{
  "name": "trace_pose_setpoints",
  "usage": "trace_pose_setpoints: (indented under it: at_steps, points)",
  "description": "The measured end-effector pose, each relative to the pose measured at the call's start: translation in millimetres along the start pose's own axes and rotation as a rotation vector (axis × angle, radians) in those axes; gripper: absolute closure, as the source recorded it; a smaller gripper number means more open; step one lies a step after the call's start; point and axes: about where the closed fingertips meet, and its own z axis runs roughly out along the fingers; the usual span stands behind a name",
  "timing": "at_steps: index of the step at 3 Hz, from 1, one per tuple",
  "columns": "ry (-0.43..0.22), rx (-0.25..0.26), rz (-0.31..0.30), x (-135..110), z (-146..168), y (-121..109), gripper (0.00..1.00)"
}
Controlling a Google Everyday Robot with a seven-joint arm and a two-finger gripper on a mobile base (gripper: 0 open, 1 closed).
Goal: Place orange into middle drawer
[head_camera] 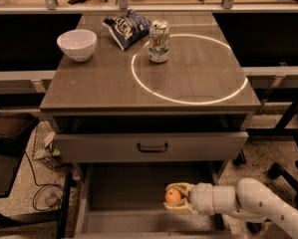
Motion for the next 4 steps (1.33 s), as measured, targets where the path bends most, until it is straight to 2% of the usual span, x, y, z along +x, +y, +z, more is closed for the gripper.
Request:
trace_pose_setpoints:
  at_steps: [1, 2, 4]
  points:
    - [0.023, -0.008, -0.032, 7.0, 28.9, 2.7, 1.00]
    - [0.079, -0.031, -0.094, 1.4, 67.9, 12.7, 1.00]
    - [0.168, -0.105, -0.186, 1.1, 148.9, 10.1, 1.00]
